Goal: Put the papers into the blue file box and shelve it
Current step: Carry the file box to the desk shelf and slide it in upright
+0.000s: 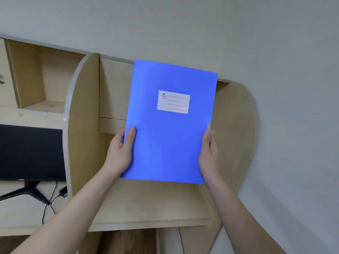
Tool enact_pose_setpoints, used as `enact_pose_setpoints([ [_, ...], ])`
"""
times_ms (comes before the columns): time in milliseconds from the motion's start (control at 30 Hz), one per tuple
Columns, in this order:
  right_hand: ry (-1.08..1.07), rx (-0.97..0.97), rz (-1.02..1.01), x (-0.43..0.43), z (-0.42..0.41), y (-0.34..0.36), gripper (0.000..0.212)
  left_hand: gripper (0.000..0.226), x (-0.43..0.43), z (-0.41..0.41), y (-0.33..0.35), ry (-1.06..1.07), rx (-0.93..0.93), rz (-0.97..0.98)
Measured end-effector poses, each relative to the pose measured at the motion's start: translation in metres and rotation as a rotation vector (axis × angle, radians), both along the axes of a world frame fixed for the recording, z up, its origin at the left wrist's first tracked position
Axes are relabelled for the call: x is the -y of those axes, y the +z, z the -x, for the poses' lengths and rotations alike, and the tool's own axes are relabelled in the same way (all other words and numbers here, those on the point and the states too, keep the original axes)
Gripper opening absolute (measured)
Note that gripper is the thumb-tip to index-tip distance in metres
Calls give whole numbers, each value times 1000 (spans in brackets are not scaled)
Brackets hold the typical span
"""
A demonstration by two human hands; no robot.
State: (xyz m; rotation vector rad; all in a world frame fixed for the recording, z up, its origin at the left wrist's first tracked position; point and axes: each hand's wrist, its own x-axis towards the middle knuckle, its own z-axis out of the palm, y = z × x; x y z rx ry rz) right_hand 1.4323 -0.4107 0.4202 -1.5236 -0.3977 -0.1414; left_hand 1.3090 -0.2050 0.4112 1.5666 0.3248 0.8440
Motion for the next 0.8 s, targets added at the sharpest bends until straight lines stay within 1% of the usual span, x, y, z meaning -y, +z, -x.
enact_pose_setpoints([
  [67, 25, 4, -6, -3, -35, -1, 32, 49, 0, -28, 3, 28, 10, -20],
  [133, 53, -29, -8, -4, -72, -4, 33, 49, 4, -57, 7, 70, 19, -56],
  [233, 126, -92, 19, -12, -134, 0, 52, 48, 11, -103, 16, 150, 29, -107],
  [267, 138, -117, 33, -15, -153, 2, 52, 49, 13, -119, 18, 177, 34, -120],
  [333, 163, -167, 51, -25, -189, 5, 43, 49, 17, -146, 18, 245, 59, -148],
  [400, 199, -234, 32, -40, -218, 5, 31, 41, 25, -168, 11, 312, 58, -149],
  [433, 213, -269, 9, -50, -232, 4, 28, 35, 31, -177, 5, 329, 51, -144],
  [467, 224, -306, -20, -60, -244, 2, 28, 30, 38, -185, -2, 345, 37, -146],
  [533, 261, -363, -67, -83, -266, -2, 31, 28, 50, -201, -16, 384, 21, -185],
  [600, 302, -380, -104, -107, -290, -7, 38, 33, 55, -221, -27, 417, -7, -228],
  [667, 323, -375, -111, -125, -311, -12, 48, 51, 54, -237, -31, 420, -23, -279],
  [733, 327, -351, -104, -144, -335, -14, 59, 67, 43, -255, -33, 413, -14, -404],
  [800, 321, -336, -100, -170, -372, -19, 66, 71, 25, -274, -31, 400, -15, -525],
])
